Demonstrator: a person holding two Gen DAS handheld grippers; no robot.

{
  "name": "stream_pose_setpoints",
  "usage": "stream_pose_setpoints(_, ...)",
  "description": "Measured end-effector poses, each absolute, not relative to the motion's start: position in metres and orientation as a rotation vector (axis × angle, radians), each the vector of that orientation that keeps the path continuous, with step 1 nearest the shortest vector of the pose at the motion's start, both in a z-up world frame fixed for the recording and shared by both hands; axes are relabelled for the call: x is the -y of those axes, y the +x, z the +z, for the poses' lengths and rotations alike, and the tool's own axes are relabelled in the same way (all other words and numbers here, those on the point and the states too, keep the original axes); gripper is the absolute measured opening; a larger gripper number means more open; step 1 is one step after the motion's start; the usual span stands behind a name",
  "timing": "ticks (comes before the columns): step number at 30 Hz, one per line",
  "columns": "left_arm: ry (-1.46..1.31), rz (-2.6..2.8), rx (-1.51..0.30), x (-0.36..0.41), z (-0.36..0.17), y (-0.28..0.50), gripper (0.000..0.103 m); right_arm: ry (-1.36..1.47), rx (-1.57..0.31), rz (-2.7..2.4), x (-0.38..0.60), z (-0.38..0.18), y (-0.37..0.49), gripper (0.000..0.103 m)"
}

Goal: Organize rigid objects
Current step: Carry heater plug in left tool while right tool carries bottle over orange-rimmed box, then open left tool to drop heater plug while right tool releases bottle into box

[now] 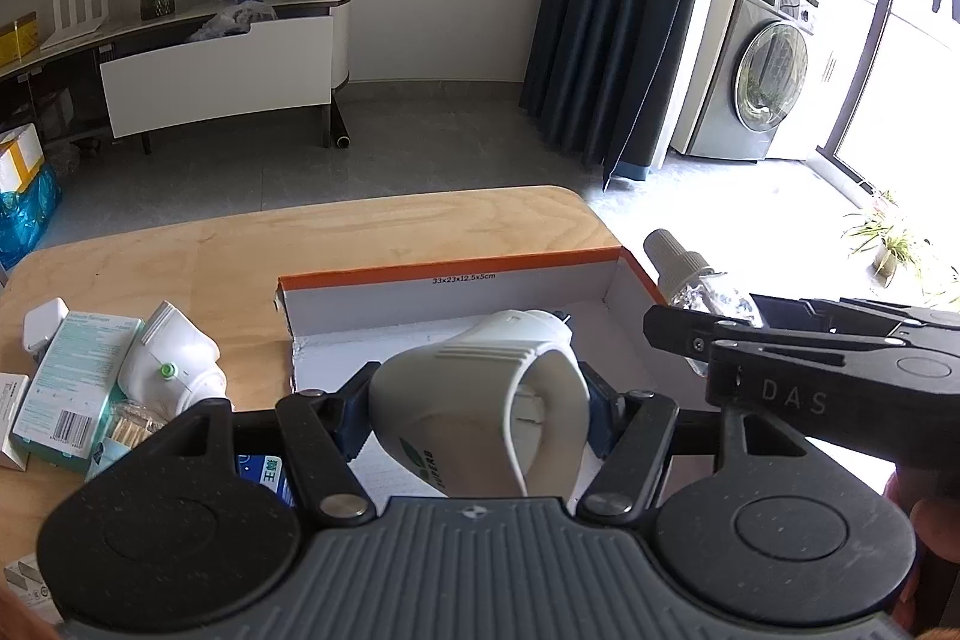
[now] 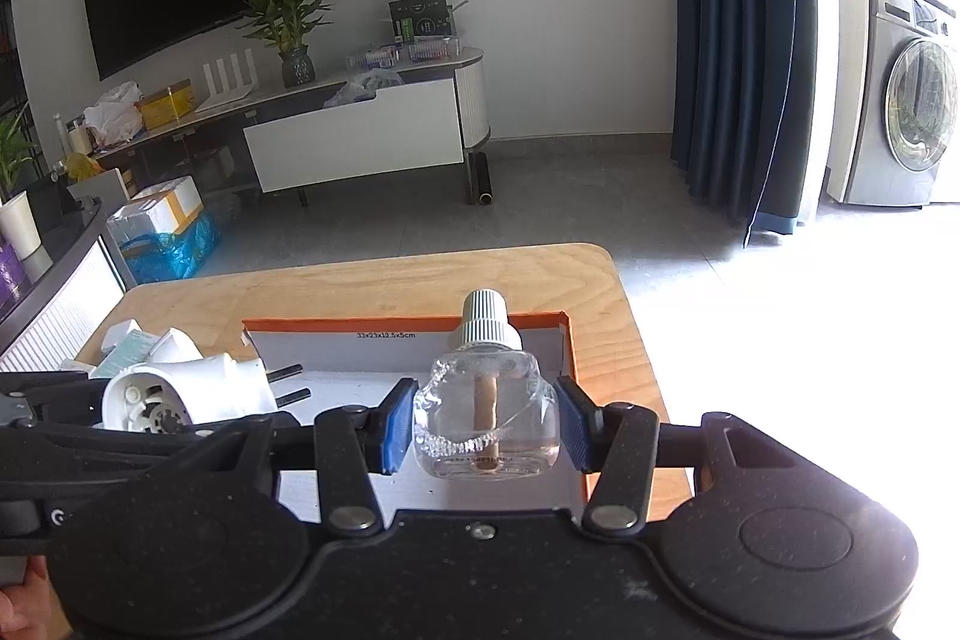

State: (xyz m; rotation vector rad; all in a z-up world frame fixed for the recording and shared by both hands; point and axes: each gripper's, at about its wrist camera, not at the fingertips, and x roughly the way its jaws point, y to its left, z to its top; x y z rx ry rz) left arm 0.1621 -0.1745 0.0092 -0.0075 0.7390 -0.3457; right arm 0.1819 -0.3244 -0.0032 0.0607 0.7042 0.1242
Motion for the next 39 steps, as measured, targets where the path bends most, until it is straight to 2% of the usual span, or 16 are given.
stream_pose_setpoints(15, -0.006, -0.337, -0.763, 0.180, -0.003, 0.181, 0.066, 0.069, -0.759, 0.107, 0.325, -0.029, 0.213, 0.060)
stream_pose_setpoints(22, -0.031, -0.388, -0.805, 0.183, -0.012, 0.195, 0.067, 0.131, -0.715, 0.103, 0.343, -0.019, 0.203, 0.064)
stream_pose_setpoints(25, -0.026, -0.405, -0.793, 0.186, -0.008, 0.196, 0.087, 0.111, -0.678, 0.095, 0.343, -0.007, 0.191, 0.064)
stream_pose_setpoints(26, -0.027, -0.405, -0.785, 0.186, -0.006, 0.194, 0.089, 0.102, -0.667, 0.093, 0.343, -0.004, 0.186, 0.065)
stream_pose_setpoints(34, -0.003, -0.381, -0.780, 0.169, 0.011, 0.174, 0.100, 0.096, -0.621, 0.083, 0.339, 0.017, 0.162, 0.074)
stream_pose_setpoints(35, -0.001, -0.371, -0.780, 0.166, 0.012, 0.172, 0.100, 0.095, -0.618, 0.083, 0.337, 0.018, 0.159, 0.077)
stream_pose_setpoints(39, -0.011, -0.337, -0.764, 0.151, 0.021, 0.160, 0.100, 0.106, -0.610, 0.068, 0.334, 0.023, 0.147, 0.078)
